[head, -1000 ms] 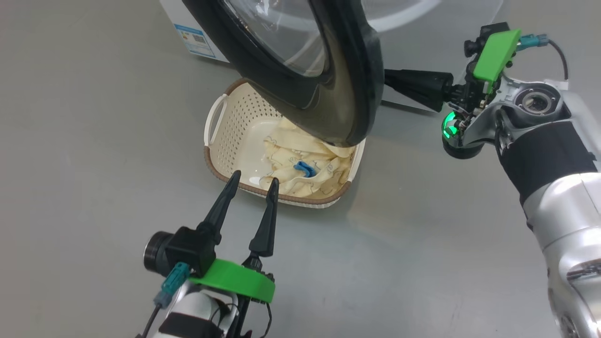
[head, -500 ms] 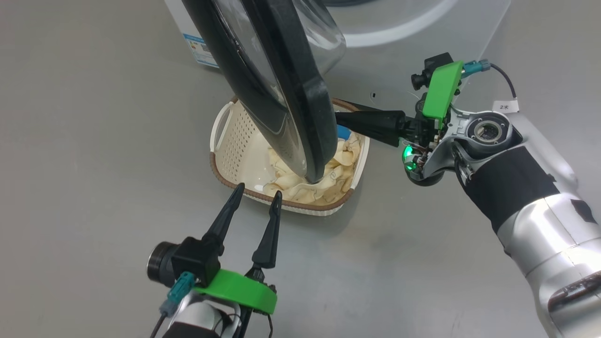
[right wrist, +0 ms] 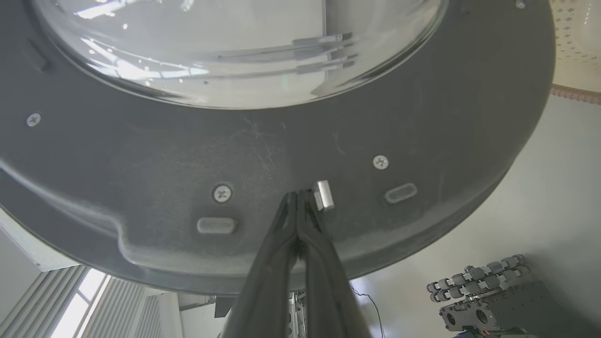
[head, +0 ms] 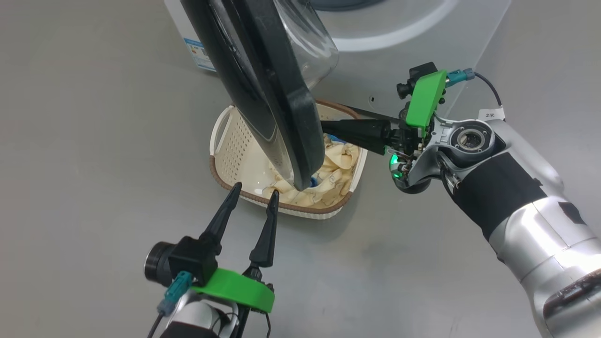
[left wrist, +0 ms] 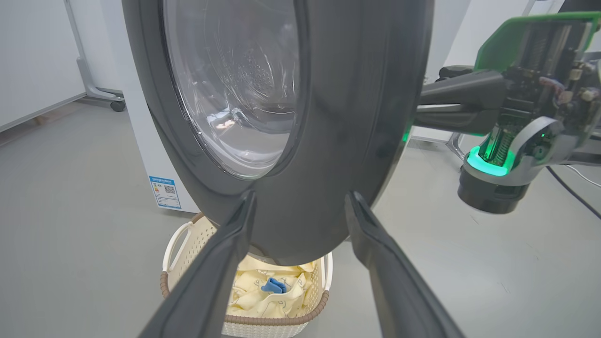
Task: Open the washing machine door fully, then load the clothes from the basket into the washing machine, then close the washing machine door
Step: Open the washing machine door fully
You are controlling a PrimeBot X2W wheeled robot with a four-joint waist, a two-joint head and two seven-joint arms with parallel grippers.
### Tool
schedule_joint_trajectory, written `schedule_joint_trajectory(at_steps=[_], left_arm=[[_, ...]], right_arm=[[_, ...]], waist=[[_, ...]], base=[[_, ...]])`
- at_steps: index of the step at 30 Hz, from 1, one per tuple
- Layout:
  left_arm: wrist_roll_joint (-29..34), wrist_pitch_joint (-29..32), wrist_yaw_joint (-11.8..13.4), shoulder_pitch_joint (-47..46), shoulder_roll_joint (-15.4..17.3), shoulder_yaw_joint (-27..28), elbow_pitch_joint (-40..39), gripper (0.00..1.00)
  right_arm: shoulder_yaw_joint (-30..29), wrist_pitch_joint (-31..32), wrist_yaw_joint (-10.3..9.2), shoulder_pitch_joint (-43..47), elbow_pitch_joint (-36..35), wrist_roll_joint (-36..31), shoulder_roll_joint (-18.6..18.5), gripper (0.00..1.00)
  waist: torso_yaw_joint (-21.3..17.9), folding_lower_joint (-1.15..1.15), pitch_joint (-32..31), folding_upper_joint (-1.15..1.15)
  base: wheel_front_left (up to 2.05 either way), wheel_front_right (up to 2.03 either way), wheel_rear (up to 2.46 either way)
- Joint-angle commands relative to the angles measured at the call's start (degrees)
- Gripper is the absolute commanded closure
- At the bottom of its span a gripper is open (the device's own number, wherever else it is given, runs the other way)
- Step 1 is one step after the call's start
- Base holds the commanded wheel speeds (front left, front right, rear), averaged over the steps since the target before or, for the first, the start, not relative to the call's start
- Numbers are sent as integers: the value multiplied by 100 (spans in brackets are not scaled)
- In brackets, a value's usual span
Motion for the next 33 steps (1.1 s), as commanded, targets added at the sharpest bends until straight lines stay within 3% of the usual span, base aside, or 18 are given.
schedule_joint_trajectory(at_steps=[1, 10, 17, 18, 22, 28, 33], left_arm=[[41, -63, 27, 56, 62, 265, -179, 0], [186, -63, -46, 262, 62, 553, -208, 0], [291, -63, -103, 420, 62, 812, -190, 0], [291, -63, -103, 420, 62, 812, -190, 0], [324, -63, -116, 569, 62, 924, -176, 0], [348, -63, -114, 839, 62, 1066, -184, 0], [358, -63, -95, 1067, 62, 1201, -251, 0]], right_arm=[[17, -66, 20, -91, -181, 44, 125, 100], [-2, -964, 20, 471, -913, -398, -508, 100], [305, -2686, 20, 1210, -2352, -2154, -1250, 100], [305, -2686, 20, 1210, -2352, -2154, -1250, 100], [636, -3813, 20, 1670, -2892, -3347, -1709, 100], [888, -5140, 20, 2260, -2809, -4694, -2132, 100], [616, -5752, 20, 2767, -2650, -5171, -2158, 100]], waist=[[-50, 0, -69, 0], [-413, 0, -579, 0], [-759, 0, -929, 0], [-759, 0, -929, 0], [-927, 0, -1161, 0], [-1134, 0, -1482, 0], [-1279, 0, -1650, 0]], base=[[0, 0, 0], [0, 0, 0], [0, 0, 0], [0, 0, 0], [0, 0, 0], [0, 0, 0], [0, 0, 0]])
